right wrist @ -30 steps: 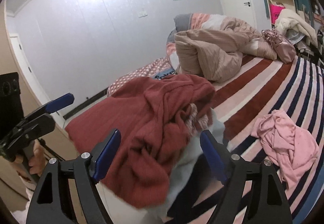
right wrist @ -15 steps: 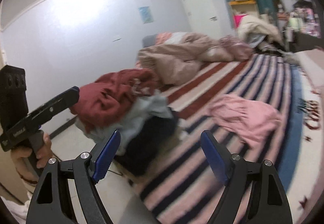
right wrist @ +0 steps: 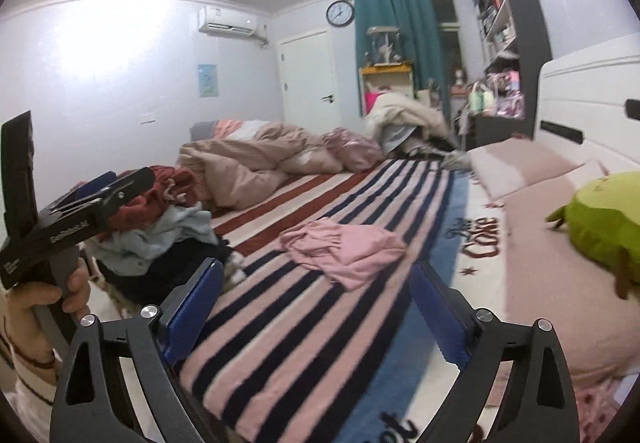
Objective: Fold small clothes
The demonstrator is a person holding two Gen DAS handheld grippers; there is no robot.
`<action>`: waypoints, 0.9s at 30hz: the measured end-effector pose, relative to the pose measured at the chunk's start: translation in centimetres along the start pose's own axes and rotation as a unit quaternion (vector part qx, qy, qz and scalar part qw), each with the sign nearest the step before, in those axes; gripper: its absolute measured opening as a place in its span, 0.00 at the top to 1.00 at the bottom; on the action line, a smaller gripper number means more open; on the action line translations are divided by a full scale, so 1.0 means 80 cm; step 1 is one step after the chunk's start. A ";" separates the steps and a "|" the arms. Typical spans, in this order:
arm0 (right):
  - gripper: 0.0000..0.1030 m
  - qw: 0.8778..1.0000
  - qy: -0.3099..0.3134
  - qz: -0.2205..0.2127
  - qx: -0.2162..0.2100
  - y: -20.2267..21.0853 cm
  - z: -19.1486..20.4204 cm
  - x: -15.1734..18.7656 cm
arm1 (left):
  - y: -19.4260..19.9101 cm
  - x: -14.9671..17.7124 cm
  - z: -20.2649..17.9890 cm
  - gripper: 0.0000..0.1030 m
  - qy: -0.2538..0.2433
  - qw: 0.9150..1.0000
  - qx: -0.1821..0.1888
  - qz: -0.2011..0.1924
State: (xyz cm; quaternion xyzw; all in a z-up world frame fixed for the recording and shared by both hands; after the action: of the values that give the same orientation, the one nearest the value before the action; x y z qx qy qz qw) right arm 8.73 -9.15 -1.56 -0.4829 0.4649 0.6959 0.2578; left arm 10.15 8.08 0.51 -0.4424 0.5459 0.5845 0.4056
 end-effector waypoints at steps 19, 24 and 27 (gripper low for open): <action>0.04 1.000 -0.001 -0.021 0.019 0.026 -0.018 0.005 | -0.006 0.021 -0.047 0.01 -0.022 0.999 0.022 0.014; 0.04 1.000 -0.003 -0.024 0.019 0.030 -0.018 0.006 | -0.002 0.020 -0.053 0.01 -0.024 0.999 0.026 0.011; 0.04 1.000 -0.002 -0.024 0.019 0.031 -0.017 0.006 | -0.002 0.021 -0.058 0.01 -0.027 0.999 0.028 0.013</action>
State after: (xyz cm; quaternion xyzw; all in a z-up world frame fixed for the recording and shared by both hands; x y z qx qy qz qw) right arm 7.15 -11.50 -1.18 -0.4872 0.4661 0.6816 0.2844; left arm 10.20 3.44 -1.22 -0.4071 0.5569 0.5861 0.4249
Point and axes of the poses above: each gripper's, at about its wrist camera, not at the fingertips, and y roughly against the way its jaws point, z to its left, x to its underside, the point moved 7 cm from there along -y, roughly the way its jaws point, and after that the axes turned 6 degrees about z, right-handed, at the moved point
